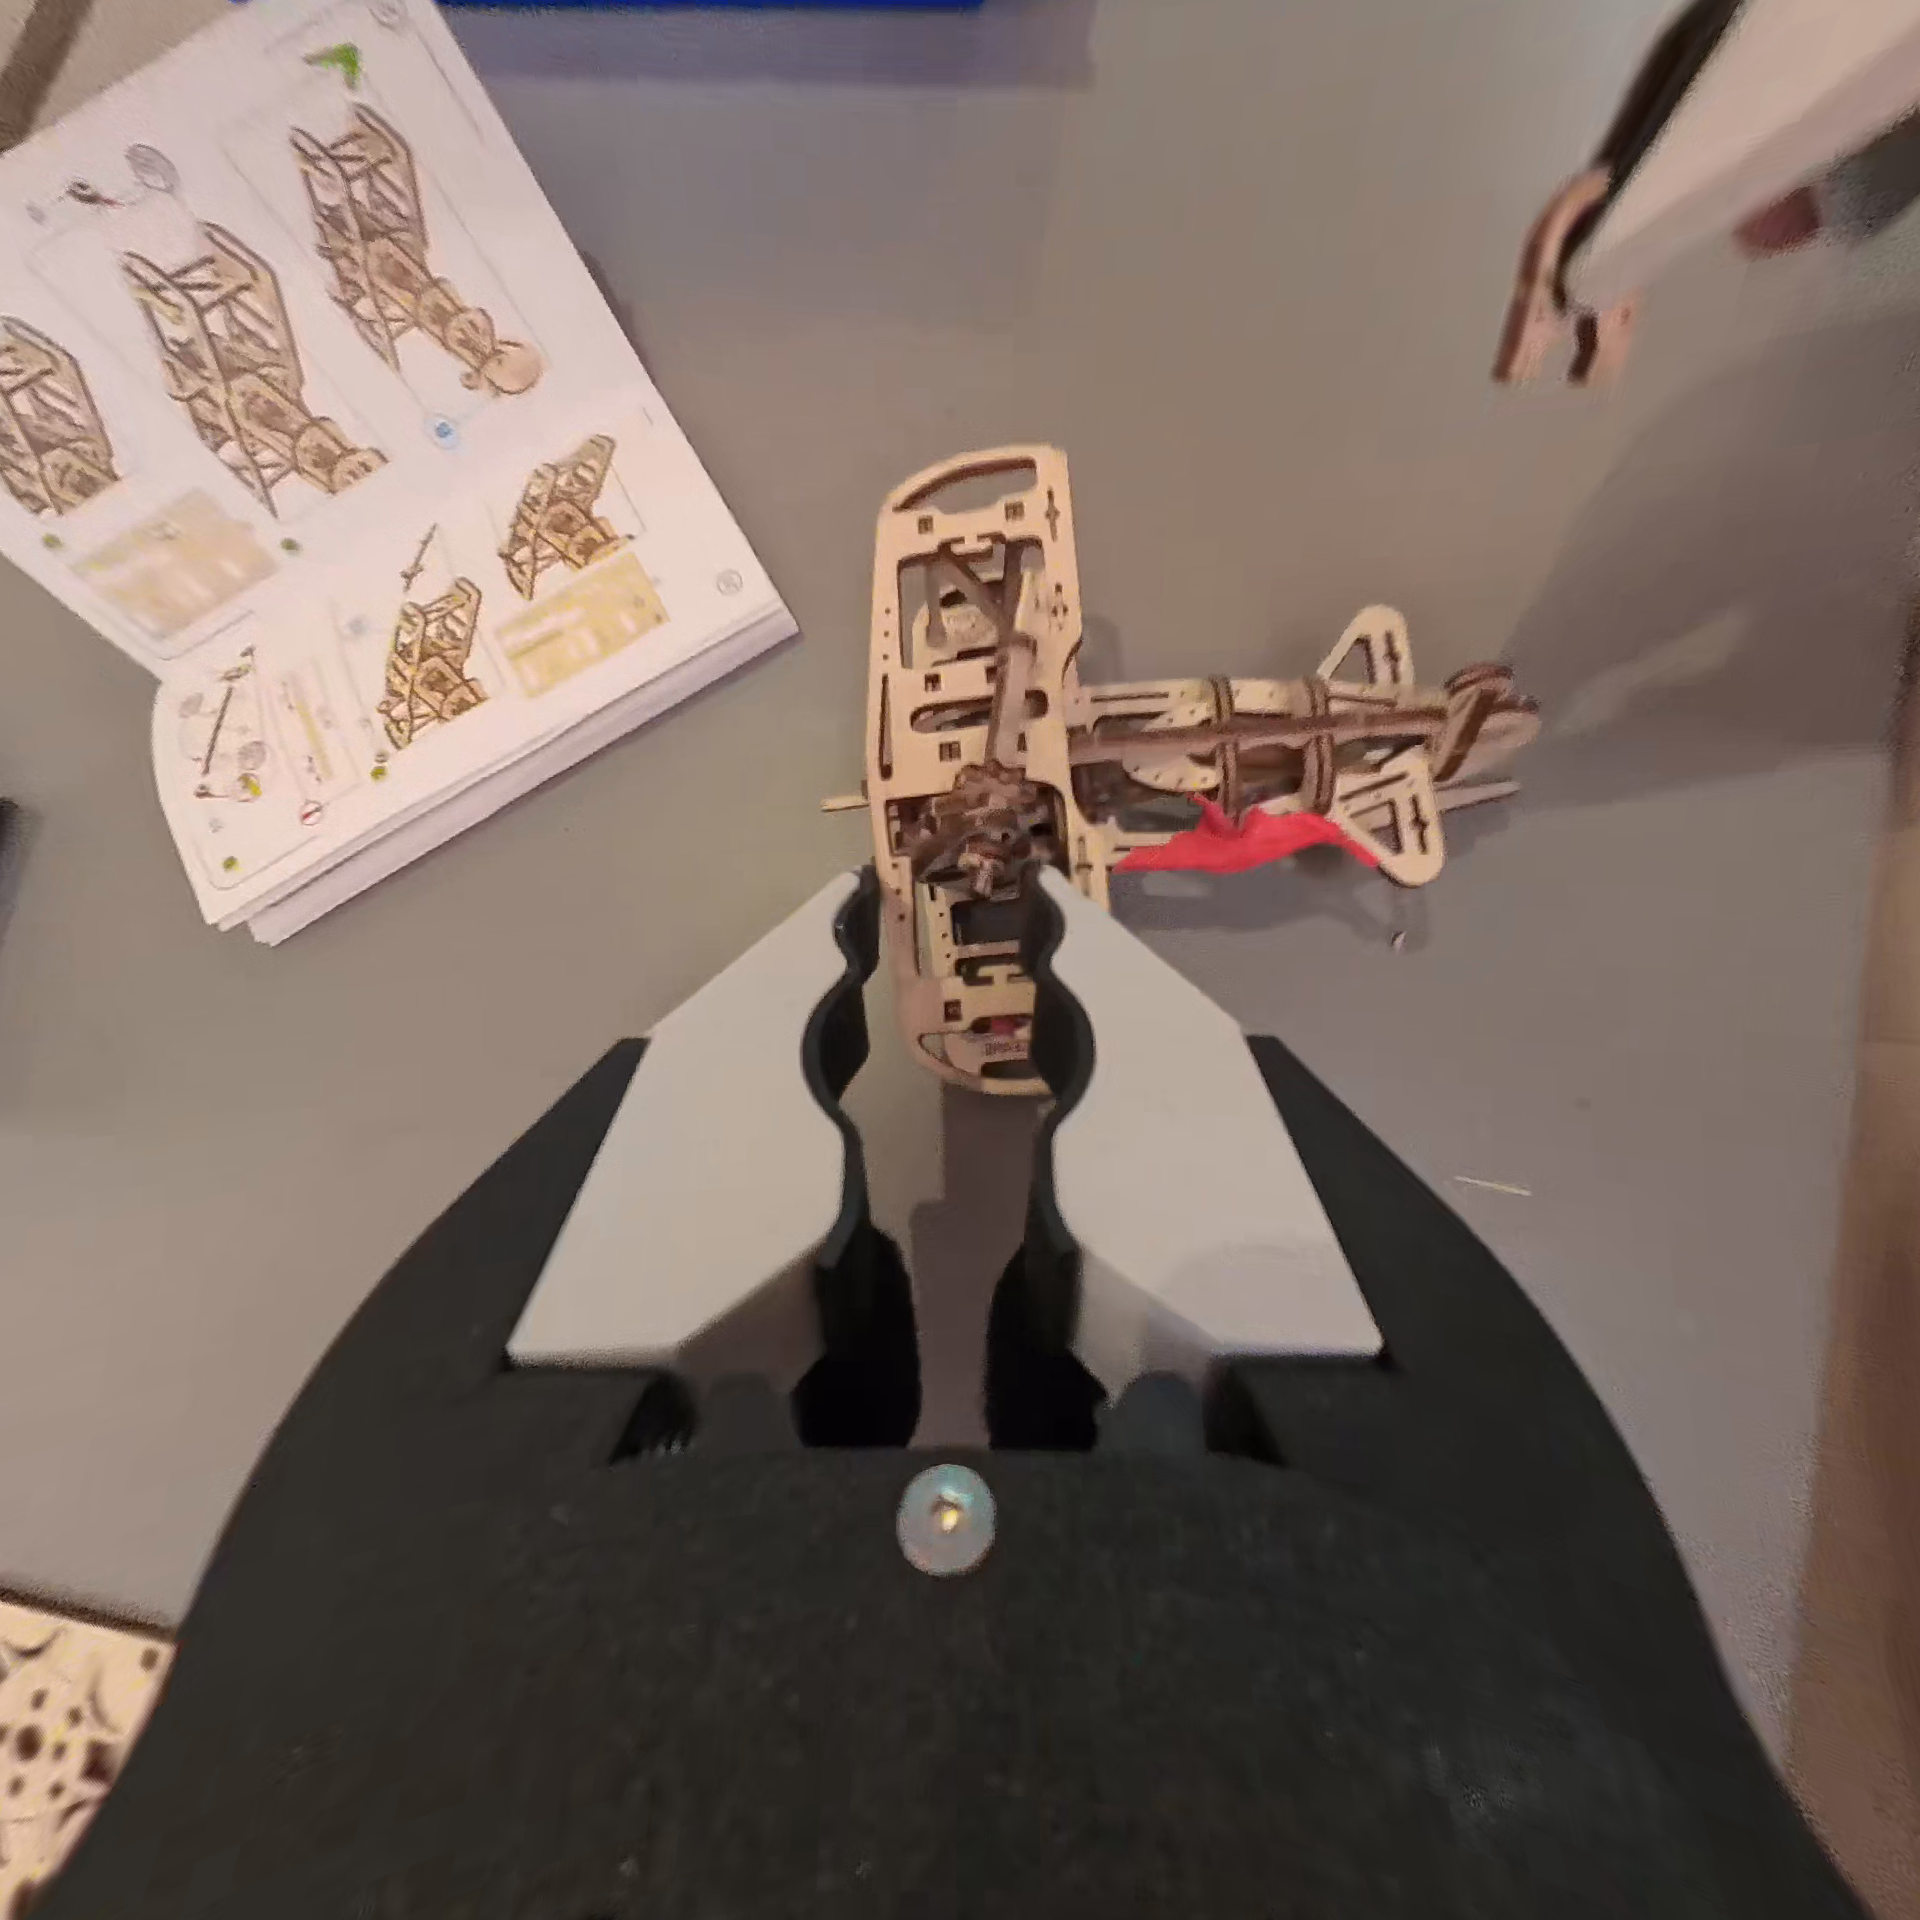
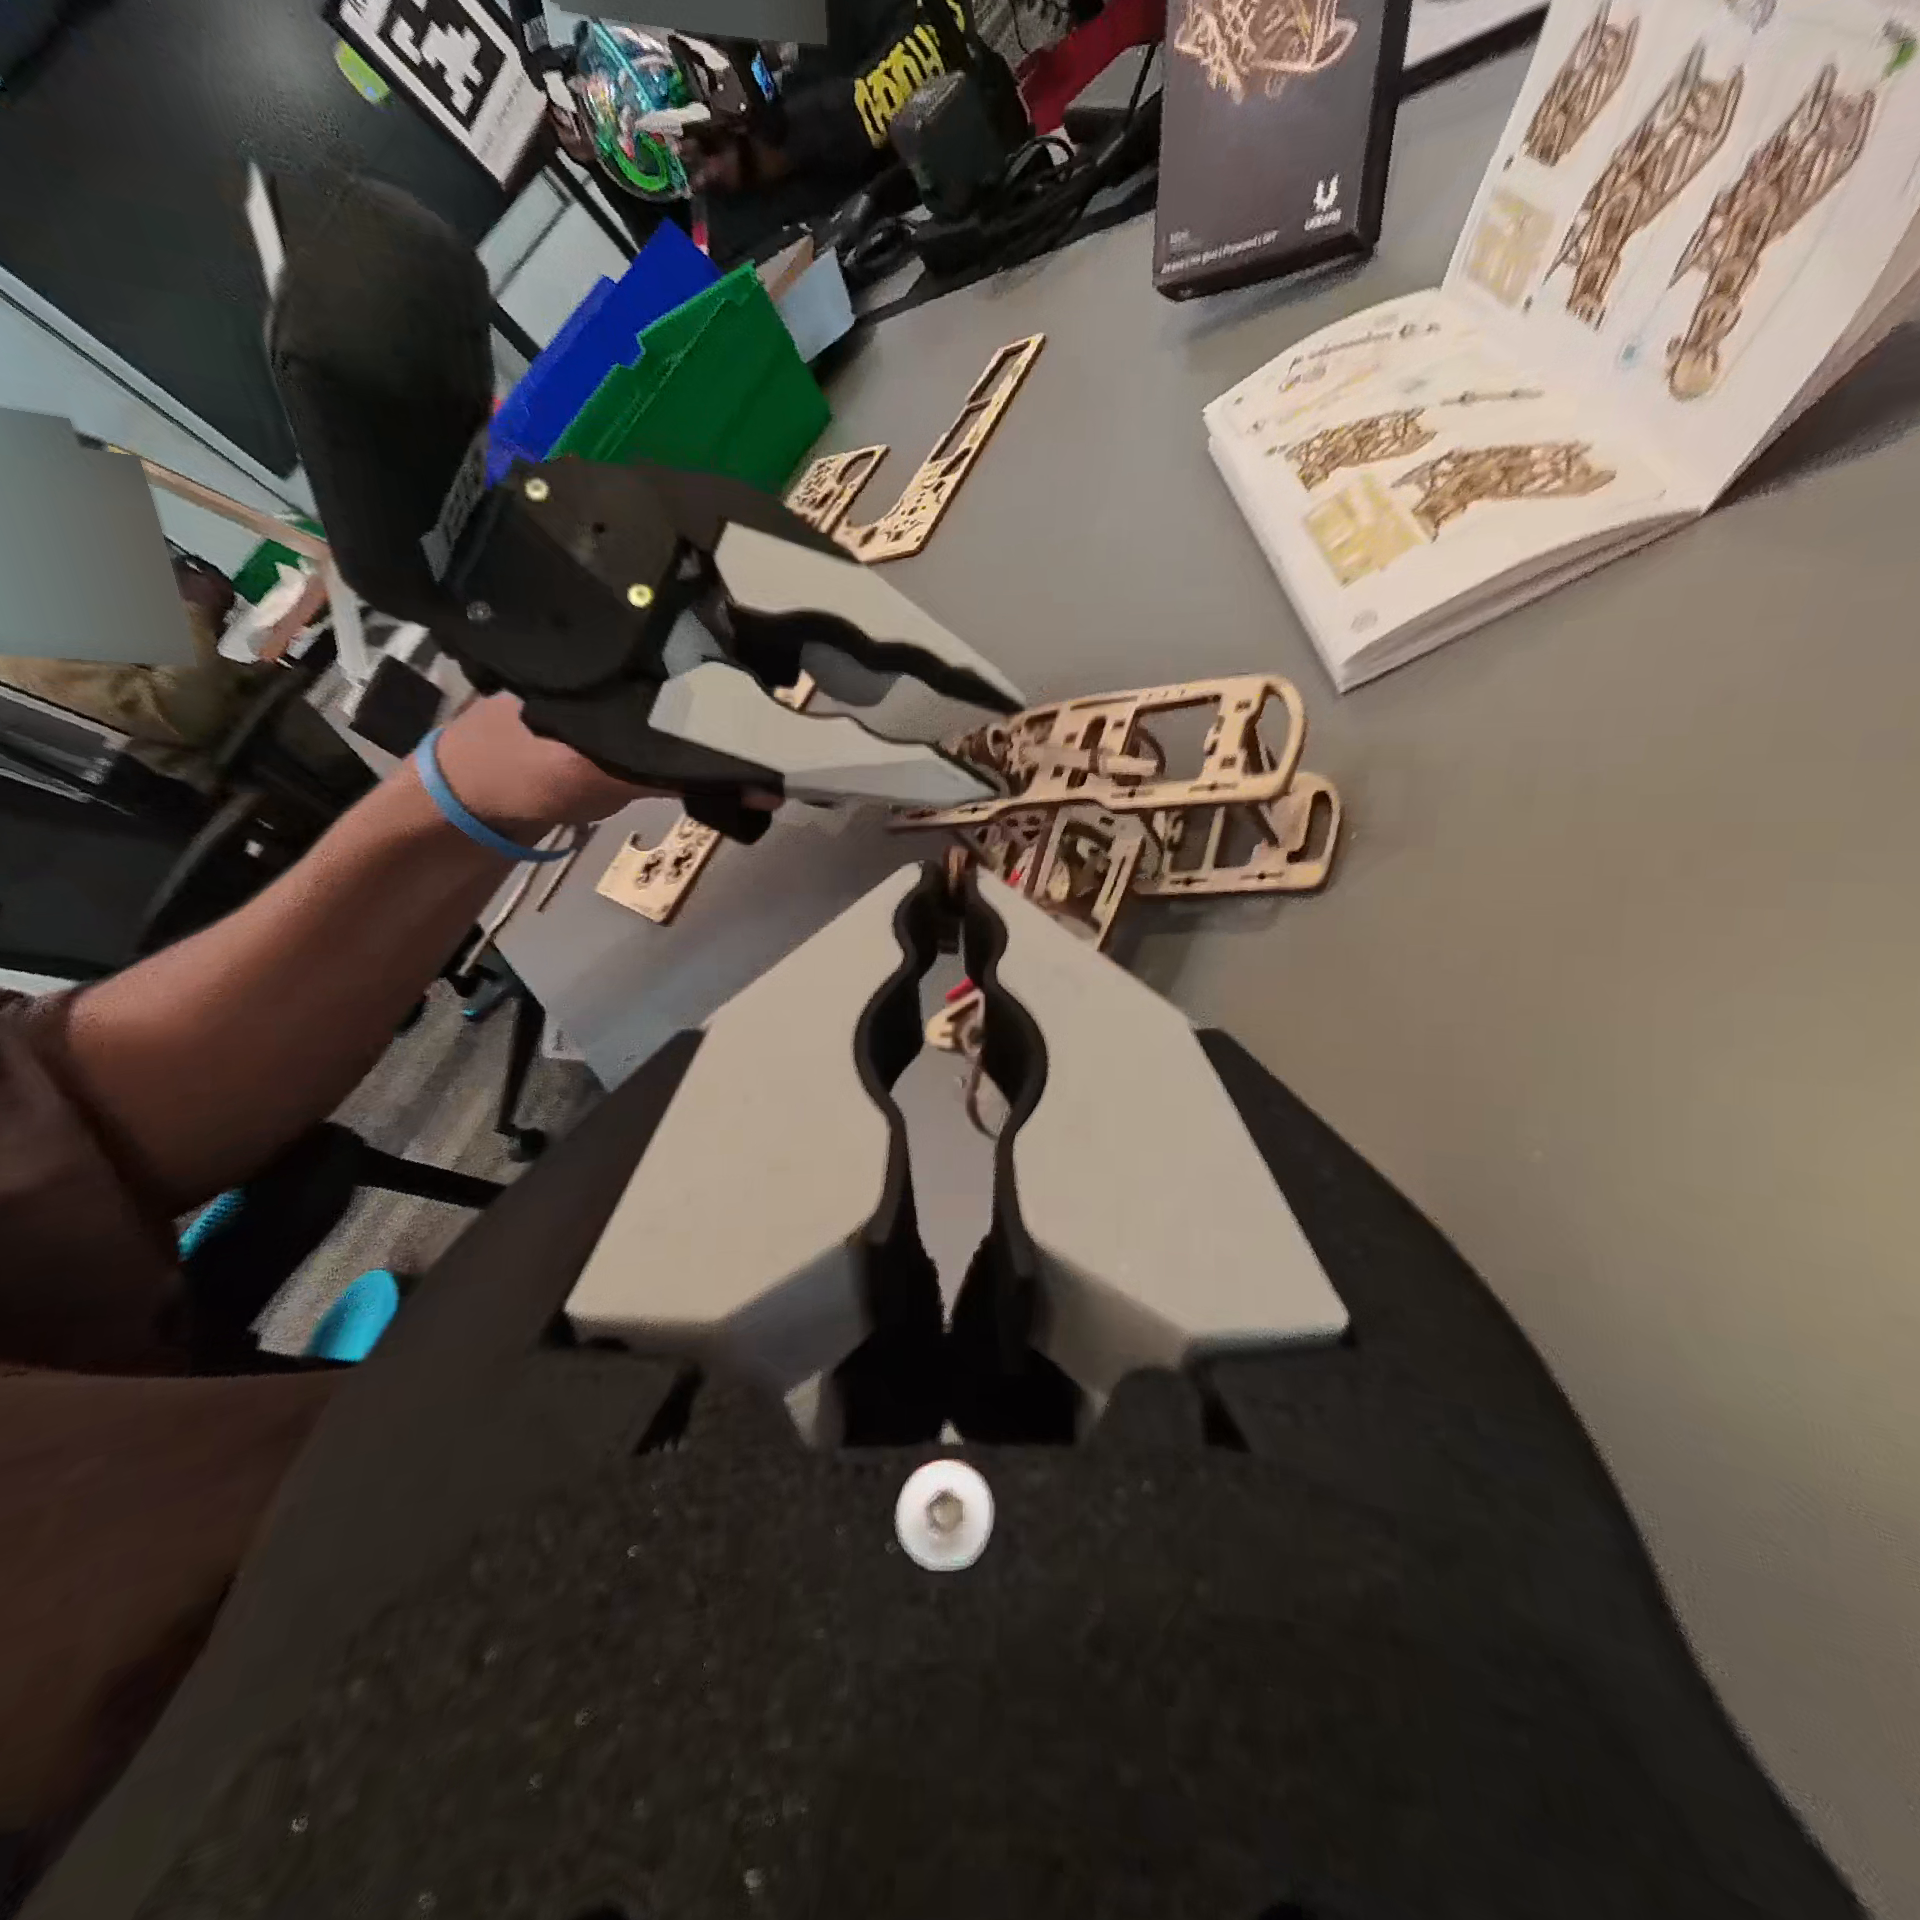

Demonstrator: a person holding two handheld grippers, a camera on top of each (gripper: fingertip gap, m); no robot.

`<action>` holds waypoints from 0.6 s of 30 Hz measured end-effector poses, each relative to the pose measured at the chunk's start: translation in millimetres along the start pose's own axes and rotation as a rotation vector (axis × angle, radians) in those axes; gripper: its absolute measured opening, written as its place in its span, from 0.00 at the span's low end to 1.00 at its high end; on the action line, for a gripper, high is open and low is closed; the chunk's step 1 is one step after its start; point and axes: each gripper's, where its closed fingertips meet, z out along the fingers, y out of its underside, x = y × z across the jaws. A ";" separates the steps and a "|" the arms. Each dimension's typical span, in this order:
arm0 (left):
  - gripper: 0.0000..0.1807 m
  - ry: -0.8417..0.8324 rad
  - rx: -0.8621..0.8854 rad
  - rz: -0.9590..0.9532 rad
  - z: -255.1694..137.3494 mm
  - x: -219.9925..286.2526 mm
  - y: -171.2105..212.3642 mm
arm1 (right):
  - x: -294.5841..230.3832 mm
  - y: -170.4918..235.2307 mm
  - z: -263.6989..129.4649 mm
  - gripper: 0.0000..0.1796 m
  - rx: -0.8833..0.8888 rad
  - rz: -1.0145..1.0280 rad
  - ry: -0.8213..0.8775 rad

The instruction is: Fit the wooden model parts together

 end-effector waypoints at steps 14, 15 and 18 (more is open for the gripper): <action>0.09 -0.036 0.061 0.047 -3.6 6.8 1.6 | 29.3 12.2 35.4 0.01 -0.227 -0.127 0.089; 0.10 -0.041 0.067 0.050 -5.1 6.8 0.9 | 31.0 15.0 37.2 0.00 -0.237 -0.133 0.096; 0.12 -0.035 0.088 0.070 -9.9 10.6 -3.2 | 40.0 16.8 39.4 0.01 -0.230 -0.124 0.131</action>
